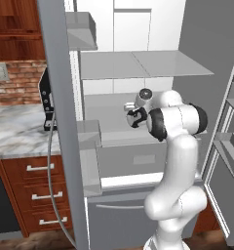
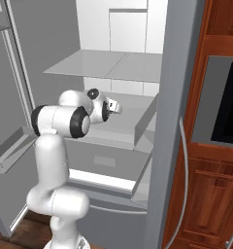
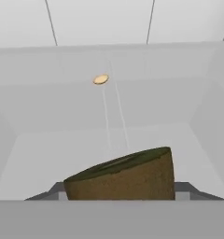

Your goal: Pick the kiwi and mango from the fridge and place them on the plate next to the blender to make a fruit smoothie.

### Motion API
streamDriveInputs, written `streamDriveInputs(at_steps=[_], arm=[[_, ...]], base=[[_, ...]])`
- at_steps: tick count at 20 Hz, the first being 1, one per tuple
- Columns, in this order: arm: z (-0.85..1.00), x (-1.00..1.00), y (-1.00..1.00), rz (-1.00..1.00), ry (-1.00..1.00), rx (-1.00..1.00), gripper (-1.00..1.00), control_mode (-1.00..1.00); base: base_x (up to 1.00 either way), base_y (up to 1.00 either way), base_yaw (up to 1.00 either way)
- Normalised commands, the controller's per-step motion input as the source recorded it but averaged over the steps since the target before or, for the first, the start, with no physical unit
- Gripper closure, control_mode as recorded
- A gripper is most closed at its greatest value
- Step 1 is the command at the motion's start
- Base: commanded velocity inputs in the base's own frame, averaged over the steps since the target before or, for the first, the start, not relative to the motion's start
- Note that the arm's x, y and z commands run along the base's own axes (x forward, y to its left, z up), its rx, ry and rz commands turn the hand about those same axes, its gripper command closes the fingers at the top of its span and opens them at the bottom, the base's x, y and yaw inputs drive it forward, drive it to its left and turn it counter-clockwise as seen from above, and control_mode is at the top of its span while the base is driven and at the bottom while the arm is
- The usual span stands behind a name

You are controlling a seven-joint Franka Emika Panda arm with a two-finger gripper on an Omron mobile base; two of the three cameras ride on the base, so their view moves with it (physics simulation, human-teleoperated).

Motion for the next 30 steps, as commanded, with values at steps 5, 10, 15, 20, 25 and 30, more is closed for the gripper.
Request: streamDriveInputs(at_steps=[5,10,15,20,25,30], arm=[[1.0,-1.0,0.38,0.0,0.01,0.0,1.0,-1.0],[1.0,-1.0,0.36,-0.01,0.07,0.01,1.0,-1.0],[1.0,-1.0,0.27,-0.04,0.15,0.08,1.0,-1.0],[0.97,-1.0,0.21,-0.02,0.18,0.12,1.0,-1.0],[0.4,-1.0,0.11,-0.01,0.04,0.06,1.0,-1.0],[0.0,-0.93,0.12,0.0,-0.13,-0.03,1.0,-1.0]], base=[[0.0,0.0,0.0],[0.0,0.0,0.0],[0.0,0.0,0.0],[0.0,0.0,0.0],[0.0,0.0,0.0],[0.0,0.0,0.0]])
